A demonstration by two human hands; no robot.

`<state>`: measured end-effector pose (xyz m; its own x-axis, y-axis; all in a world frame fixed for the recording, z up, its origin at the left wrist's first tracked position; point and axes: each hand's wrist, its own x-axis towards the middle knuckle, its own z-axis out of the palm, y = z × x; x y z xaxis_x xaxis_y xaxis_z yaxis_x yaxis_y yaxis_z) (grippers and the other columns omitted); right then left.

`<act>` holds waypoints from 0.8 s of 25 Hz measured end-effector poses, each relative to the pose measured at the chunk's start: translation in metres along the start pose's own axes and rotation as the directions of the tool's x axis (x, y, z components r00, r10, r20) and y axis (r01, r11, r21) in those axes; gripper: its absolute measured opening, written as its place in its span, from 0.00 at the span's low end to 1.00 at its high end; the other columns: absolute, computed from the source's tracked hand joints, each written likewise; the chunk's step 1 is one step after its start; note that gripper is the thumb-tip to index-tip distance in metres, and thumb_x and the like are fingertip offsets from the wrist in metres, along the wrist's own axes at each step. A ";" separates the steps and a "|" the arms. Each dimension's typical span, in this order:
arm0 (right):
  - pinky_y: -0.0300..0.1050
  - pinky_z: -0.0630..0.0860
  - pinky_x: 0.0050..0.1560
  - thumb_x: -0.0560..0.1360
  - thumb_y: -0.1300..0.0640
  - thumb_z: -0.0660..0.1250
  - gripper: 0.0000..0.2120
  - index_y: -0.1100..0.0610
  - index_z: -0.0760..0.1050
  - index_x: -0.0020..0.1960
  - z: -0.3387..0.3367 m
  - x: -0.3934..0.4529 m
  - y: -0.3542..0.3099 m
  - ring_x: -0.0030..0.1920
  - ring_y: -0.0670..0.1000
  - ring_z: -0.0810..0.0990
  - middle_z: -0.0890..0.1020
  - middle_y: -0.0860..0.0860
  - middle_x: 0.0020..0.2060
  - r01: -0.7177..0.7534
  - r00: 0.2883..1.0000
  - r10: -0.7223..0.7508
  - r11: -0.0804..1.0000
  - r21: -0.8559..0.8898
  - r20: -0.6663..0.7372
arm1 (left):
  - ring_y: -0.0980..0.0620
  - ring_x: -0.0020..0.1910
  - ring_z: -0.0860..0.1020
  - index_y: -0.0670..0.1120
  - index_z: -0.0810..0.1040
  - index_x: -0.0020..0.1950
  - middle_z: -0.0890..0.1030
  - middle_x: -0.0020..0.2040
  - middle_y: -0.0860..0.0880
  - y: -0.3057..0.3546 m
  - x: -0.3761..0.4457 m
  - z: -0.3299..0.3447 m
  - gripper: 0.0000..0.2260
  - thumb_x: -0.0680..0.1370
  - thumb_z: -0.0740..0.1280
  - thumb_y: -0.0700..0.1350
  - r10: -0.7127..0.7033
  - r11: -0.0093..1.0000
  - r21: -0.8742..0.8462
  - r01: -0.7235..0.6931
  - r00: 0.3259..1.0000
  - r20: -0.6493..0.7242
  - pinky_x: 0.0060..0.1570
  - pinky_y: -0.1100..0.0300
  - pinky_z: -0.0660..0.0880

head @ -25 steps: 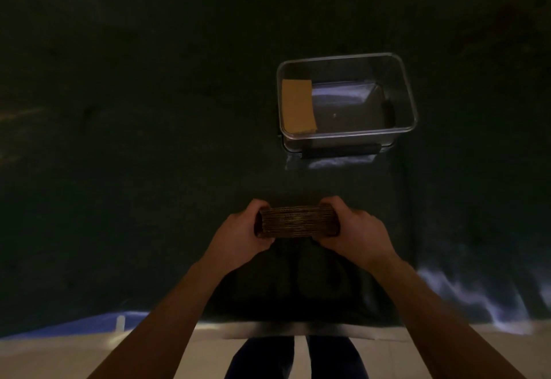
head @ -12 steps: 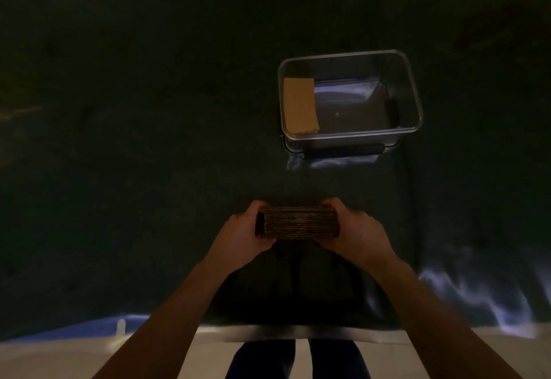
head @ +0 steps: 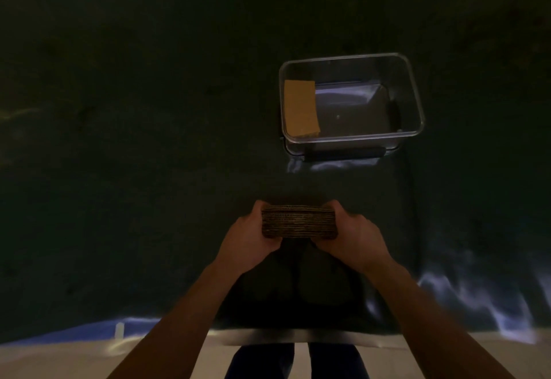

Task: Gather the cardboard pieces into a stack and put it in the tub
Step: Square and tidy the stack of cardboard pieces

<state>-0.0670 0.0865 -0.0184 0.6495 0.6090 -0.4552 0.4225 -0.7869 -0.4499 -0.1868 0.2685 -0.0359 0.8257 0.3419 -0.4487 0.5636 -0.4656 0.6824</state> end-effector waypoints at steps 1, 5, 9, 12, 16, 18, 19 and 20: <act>0.49 0.78 0.48 0.70 0.41 0.69 0.24 0.48 0.67 0.62 -0.001 0.000 0.001 0.50 0.55 0.83 0.84 0.50 0.50 -0.005 1.000 0.005 1.000 -0.006 0.001 | 0.57 0.42 0.79 0.50 0.70 0.60 0.80 0.45 0.54 0.000 0.000 -0.001 0.20 0.72 0.74 0.46 0.011 1.000 0.007 -0.011 1.000 0.010 0.40 0.67 0.74; 0.42 0.79 0.48 0.66 0.43 0.76 0.23 0.43 0.70 0.57 -0.001 -0.001 0.006 0.47 0.44 0.82 0.83 0.44 0.47 -0.031 0.999 0.029 0.975 0.218 0.014 | 0.59 0.49 0.78 0.58 0.73 0.53 0.76 0.52 0.57 -0.003 -0.002 -0.018 0.20 0.67 0.77 0.48 0.114 0.991 -0.065 -0.115 0.993 -0.011 0.47 0.63 0.74; 0.40 0.78 0.36 0.64 0.59 0.81 0.24 0.42 0.75 0.52 0.003 -0.003 -0.008 0.35 0.39 0.81 0.83 0.46 0.42 -0.146 0.989 0.071 0.653 0.743 0.132 | 0.54 0.59 0.78 0.52 0.73 0.58 0.77 0.60 0.52 0.012 -0.013 -0.033 0.25 0.65 0.78 0.39 0.149 0.813 -0.573 -0.107 0.988 0.027 0.57 0.57 0.77; 0.40 0.78 0.38 0.63 0.60 0.81 0.30 0.48 0.75 0.61 0.017 -0.002 -0.021 0.39 0.45 0.81 0.84 0.48 0.46 -0.215 0.973 0.046 0.535 0.817 0.226 | 0.56 0.50 0.80 0.51 0.71 0.56 0.81 0.51 0.51 0.032 -0.015 -0.031 0.26 0.66 0.78 0.33 0.124 0.835 -0.538 -0.113 0.992 -0.016 0.49 0.60 0.78; 0.40 0.72 0.61 0.58 0.56 0.83 0.50 0.37 0.61 0.72 0.009 -0.001 -0.015 0.64 0.42 0.74 0.74 0.43 0.65 0.037 0.997 0.021 0.719 0.694 -0.075 | 0.63 0.52 0.79 0.59 0.68 0.54 0.79 0.52 0.55 0.044 -0.012 -0.039 0.28 0.66 0.78 0.36 0.174 0.921 -0.346 -0.177 0.984 -0.041 0.50 0.67 0.77; 0.44 0.69 0.67 0.60 0.55 0.82 0.50 0.33 0.58 0.72 -0.001 -0.002 -0.021 0.69 0.41 0.68 0.69 0.39 0.69 0.143 0.987 -0.071 0.789 0.597 -0.143 | 0.63 0.53 0.79 0.62 0.67 0.53 0.78 0.53 0.56 0.045 -0.009 -0.035 0.29 0.66 0.77 0.37 0.203 0.942 -0.271 -0.197 0.979 -0.006 0.50 0.67 0.77; 0.47 0.70 0.68 0.63 0.56 0.80 0.46 0.33 0.60 0.70 -0.001 -0.003 -0.026 0.69 0.40 0.69 0.70 0.39 0.68 0.185 0.982 -0.124 0.801 0.569 -0.144 | 0.62 0.53 0.78 0.63 0.66 0.52 0.78 0.54 0.56 0.045 -0.009 -0.029 0.30 0.66 0.77 0.37 0.204 0.949 -0.249 -0.195 0.979 0.008 0.50 0.65 0.77; 0.49 0.72 0.67 0.65 0.58 0.78 0.41 0.34 0.63 0.68 0.002 -0.003 -0.030 0.67 0.40 0.71 0.72 0.38 0.66 0.212 0.977 -0.156 0.803 0.557 -0.147 | 0.62 0.52 0.78 0.63 0.65 0.52 0.77 0.53 0.56 0.045 -0.010 -0.022 0.30 0.66 0.76 0.36 0.193 0.949 -0.257 -0.184 0.981 0.011 0.49 0.63 0.77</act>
<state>-0.0835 0.1086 -0.0052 0.6615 0.7028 -0.2617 0.1244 -0.4470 -0.8858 -0.1707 0.2619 0.0117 0.9192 0.2367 -0.3148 0.3767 -0.2951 0.8781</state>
